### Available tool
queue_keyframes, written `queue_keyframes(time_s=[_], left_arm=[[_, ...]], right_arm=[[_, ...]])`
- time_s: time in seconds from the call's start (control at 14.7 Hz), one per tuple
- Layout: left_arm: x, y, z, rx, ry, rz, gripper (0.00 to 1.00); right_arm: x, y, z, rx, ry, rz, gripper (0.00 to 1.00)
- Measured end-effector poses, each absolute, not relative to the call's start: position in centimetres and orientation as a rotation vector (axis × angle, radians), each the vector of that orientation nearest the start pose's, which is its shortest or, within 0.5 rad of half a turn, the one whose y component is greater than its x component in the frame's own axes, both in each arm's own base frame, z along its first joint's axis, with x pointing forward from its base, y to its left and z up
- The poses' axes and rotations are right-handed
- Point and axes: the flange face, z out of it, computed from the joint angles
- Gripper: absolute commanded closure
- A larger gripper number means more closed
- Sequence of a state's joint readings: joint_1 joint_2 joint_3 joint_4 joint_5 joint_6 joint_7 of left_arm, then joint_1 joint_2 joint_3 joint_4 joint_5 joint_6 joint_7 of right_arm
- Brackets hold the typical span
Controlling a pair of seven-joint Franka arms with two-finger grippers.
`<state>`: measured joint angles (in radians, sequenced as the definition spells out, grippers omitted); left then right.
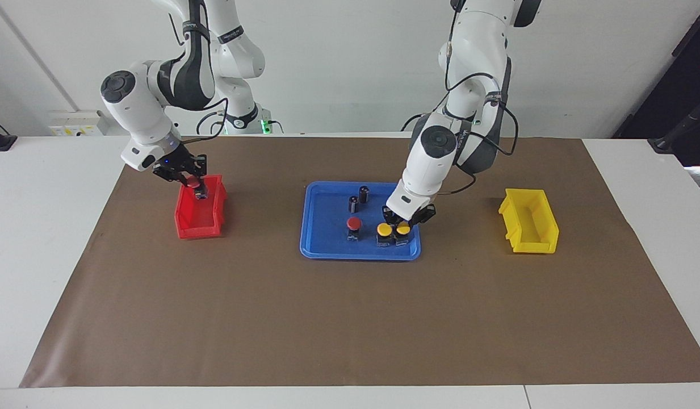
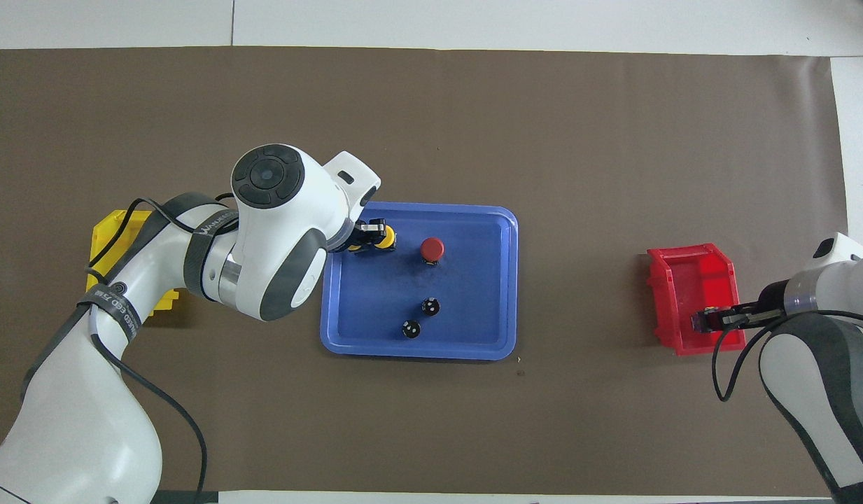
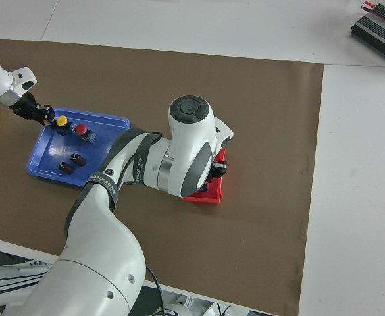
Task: Sort red and yellow buttons by color
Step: 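Carry the yellow button into the yellow bin with the left gripper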
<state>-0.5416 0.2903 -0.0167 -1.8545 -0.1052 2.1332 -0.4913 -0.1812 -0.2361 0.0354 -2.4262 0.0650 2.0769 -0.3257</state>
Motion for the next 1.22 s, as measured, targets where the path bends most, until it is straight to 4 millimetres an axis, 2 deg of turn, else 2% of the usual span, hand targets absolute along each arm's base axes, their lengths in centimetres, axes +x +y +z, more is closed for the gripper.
queue_keyframes(time_s=[0.14, 0.27, 0.41, 0.54, 0.68, 0.82, 0.88, 1.02, 1.09, 1.22], left_arm=[[53.2, -32.8, 39.3, -3.195, 0.005, 0.152, 0.98], [53.6, -32.0, 43.6, -3.187, -0.003, 0.184, 0.98], [53.8, -29.9, 47.1, -3.176, -0.026, 0.219, 0.98], [54.3, -26.8, 48.3, -3.160, -0.001, 0.263, 0.98], [56.1, -22.1, 47.8, -3.159, 0.020, 0.288, 0.98], [58.0, -16.1, 47.5, -3.160, 0.064, 0.286, 0.98], [58.8, -12.9, 47.7, -3.162, 0.105, 0.276, 0.98], [59.4, -7.1, 48.4, -3.176, 0.168, 0.269, 0.98], [59.4, -4.7, 48.8, -3.181, 0.189, 0.265, 0.98], [59.3, -1.5, 48.7, -3.175, 0.226, 0.257, 0.98]], right_arm=[[43.5, -6.0, 38.0, -3.060, -0.222, 0.154, 0.84], [43.1, -6.0, 37.2, -3.066, -0.228, 0.160, 0.84], [42.7, -5.9, 36.5, -3.065, -0.230, 0.173, 0.84], [42.4, -5.9, 35.9, -3.066, -0.230, 0.174, 0.84], [42.2, -5.7, 35.6, -3.067, -0.237, 0.175, 0.83], [42.2, -5.5, 35.5, -3.067, -0.241, 0.175, 0.75], [42.1, -5.5, 35.4, -3.066, -0.241, 0.178, 0.67], [42.0, -5.5, 35.2, -3.065, -0.241, 0.183, 0.29], [42.0, -5.5, 35.2, -3.065, -0.240, 0.185, 0.20], [42.0, -5.5, 35.2, -3.065, -0.240, 0.184, 0.20]])
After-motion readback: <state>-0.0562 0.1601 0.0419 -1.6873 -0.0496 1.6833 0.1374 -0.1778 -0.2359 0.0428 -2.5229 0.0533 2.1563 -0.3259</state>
